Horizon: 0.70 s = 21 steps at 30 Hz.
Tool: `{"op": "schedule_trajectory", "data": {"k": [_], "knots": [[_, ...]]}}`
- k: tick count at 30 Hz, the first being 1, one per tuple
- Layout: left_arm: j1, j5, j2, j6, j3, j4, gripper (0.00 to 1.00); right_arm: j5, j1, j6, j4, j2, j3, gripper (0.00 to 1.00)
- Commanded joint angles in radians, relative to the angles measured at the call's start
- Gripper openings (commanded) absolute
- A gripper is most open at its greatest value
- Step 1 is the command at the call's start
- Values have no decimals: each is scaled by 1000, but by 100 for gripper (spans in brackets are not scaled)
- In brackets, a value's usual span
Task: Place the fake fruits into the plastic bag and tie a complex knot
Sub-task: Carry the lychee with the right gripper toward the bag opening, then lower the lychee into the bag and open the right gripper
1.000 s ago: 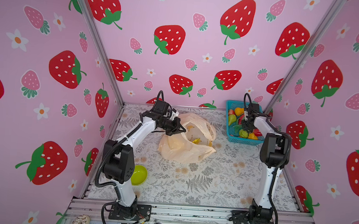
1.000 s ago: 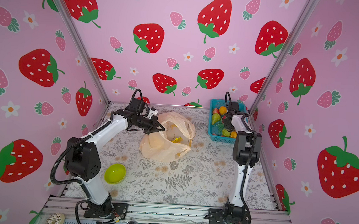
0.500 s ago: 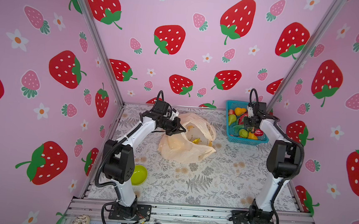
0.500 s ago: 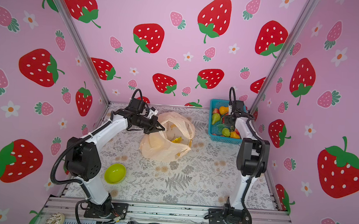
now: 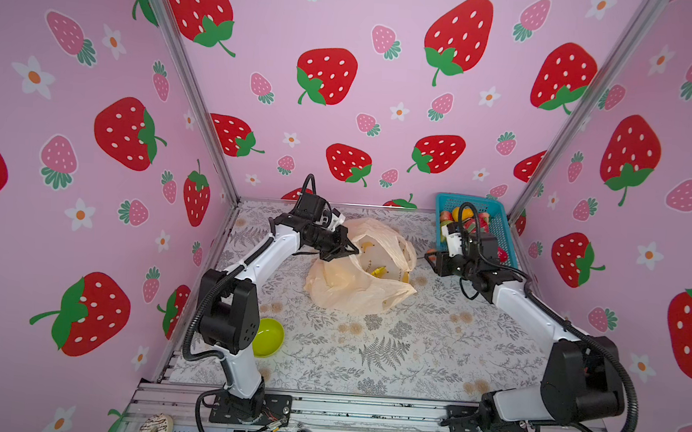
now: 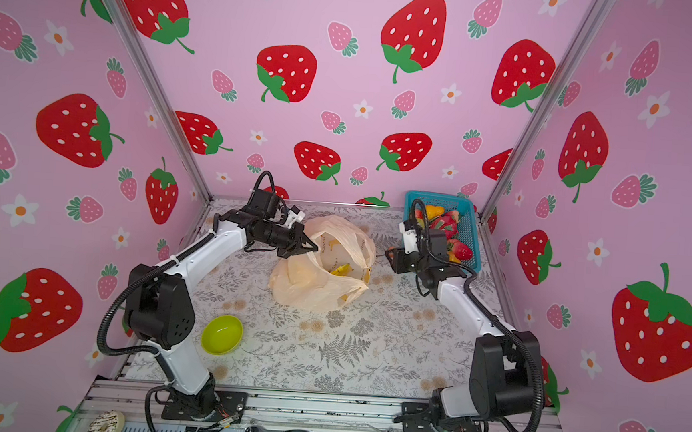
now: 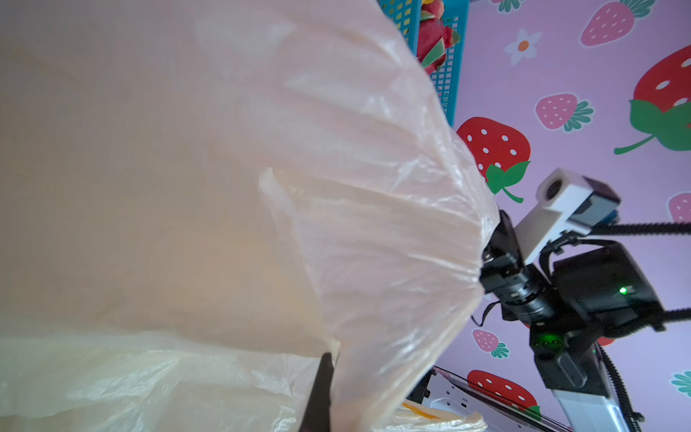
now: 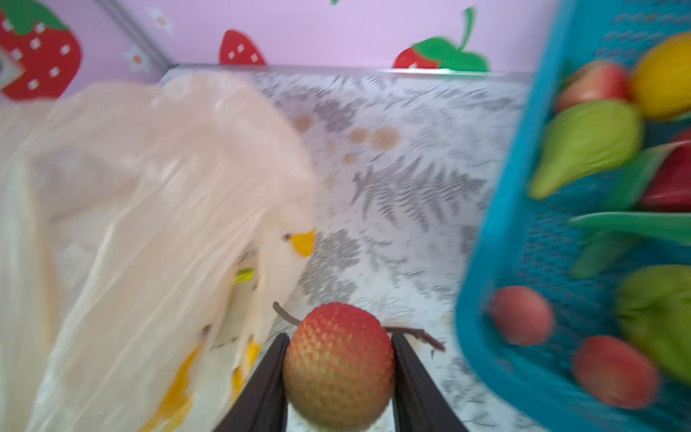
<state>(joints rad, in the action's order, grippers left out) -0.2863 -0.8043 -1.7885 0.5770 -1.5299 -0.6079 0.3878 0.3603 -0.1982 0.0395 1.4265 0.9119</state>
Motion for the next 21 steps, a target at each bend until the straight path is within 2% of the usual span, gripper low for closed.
{"op": "schedule_trajectory", "data": {"k": [1, 6, 11, 15, 21], "knots": [[-1, -18, 27, 4, 0, 4, 0, 74, 51, -30, -39, -25, -67, 30], [-2, -16, 28, 6, 4, 7, 0, 148, 83, -58, -127, -36, -146, 30], [-7, -15, 31, 6, 5, 8, 0, 202, 131, -118, -273, 1, -148, 30], [-13, -12, 32, 4, 7, 7, 0, 177, 194, -132, -313, 67, -107, 30], [-22, -15, 29, 6, 8, 8, 0, 79, 273, -97, -319, 127, -46, 32]]}}
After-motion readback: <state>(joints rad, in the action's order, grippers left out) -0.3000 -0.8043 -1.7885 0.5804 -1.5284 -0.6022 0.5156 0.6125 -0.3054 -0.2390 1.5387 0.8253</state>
